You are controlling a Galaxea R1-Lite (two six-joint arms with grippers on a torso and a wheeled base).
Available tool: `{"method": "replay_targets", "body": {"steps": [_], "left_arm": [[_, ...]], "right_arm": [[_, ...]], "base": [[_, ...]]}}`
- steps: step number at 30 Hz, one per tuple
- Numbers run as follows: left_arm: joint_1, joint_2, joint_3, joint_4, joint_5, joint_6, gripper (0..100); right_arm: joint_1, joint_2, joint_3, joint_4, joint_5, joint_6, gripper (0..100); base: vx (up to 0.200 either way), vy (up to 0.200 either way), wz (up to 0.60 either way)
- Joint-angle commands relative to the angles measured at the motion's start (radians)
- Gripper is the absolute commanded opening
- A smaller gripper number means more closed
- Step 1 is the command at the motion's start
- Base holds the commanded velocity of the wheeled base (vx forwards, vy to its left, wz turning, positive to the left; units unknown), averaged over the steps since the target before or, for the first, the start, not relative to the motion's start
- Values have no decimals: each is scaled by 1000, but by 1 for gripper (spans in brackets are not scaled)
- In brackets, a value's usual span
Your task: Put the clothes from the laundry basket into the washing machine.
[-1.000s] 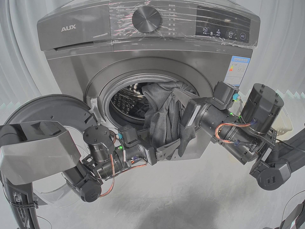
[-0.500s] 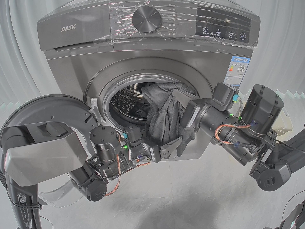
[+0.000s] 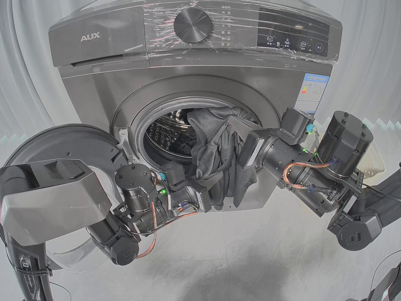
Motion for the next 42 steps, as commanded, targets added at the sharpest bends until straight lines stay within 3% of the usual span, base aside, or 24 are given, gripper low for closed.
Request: {"method": "replay_targets", "body": {"steps": [1,8,13,17,27,28,35,42], "left_arm": [[-34,-72,42,-6,-3,0,0],[-95,-224,192,-7,-29,3,0],[-101,-271,312,-9,-72,49,0],[-100,-256,327,-9,-70,73,0],[-63,-143,285,-9,-73,73,0],[-63,-130,272,-9,-73,72,100],[-59,-46,174,-9,-69,58,100],[-60,-25,133,-9,-75,7,100]], "right_arm": [[-11,7,0,3,-1,-1,0],[-46,30,5,0,-1,-26,0],[-46,41,8,0,1,-26,0],[-44,41,9,0,-1,-27,0],[-35,39,11,-3,-1,-26,0],[-34,39,11,-3,-1,-27,0],[-34,33,12,-3,-1,-26,0],[-34,30,14,-3,1,-27,0]], "base": [[0,0,0],[0,0,0],[0,0,0],[0,0,0],[0,0,0],[0,0,0],[0,0,0],[0,0,0]]}}
